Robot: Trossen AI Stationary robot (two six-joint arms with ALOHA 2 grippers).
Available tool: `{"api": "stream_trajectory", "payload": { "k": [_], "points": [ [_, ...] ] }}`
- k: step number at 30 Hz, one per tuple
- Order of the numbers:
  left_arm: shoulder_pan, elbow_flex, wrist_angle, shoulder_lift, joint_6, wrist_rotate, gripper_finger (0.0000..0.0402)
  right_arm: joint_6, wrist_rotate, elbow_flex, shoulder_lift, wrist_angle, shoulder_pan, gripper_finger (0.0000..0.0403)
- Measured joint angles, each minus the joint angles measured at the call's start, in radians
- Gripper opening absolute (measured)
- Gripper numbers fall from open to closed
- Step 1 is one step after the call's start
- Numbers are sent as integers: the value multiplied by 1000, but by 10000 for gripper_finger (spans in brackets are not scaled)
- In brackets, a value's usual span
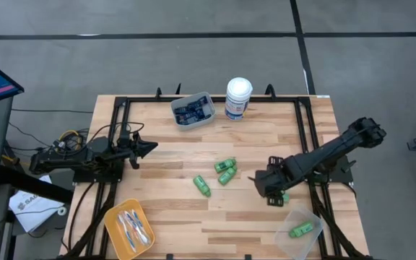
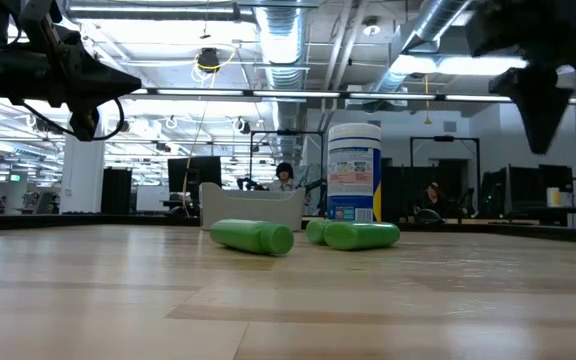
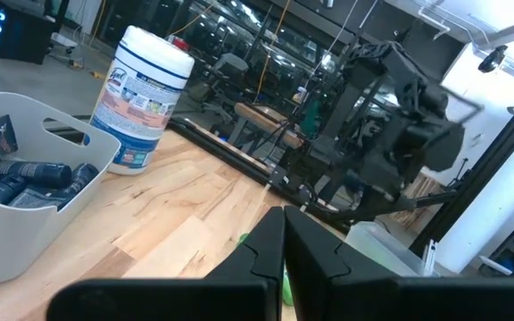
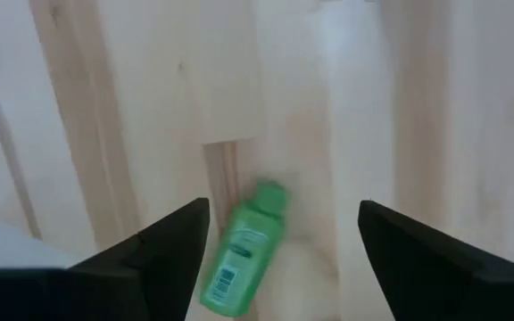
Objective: Pick & Place Travel size toiletries
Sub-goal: Put the green shampoo into the transparent bin
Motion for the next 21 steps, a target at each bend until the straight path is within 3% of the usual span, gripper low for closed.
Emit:
{"api": "stream_trajectory", "payload": {
  "k": [4, 12, 21],
  "points": [
    [0, 0, 0, 0, 0, 0, 2, -3, -34, -104, 0, 113, 31, 281],
    [0, 0, 0, 0, 0, 0, 2, 191, -55, -268, -17, 189, 41, 281],
    [0, 0, 1, 0, 0, 0, 2, 42, -54, -267, -99, 219, 124, 281]
  ]
}}
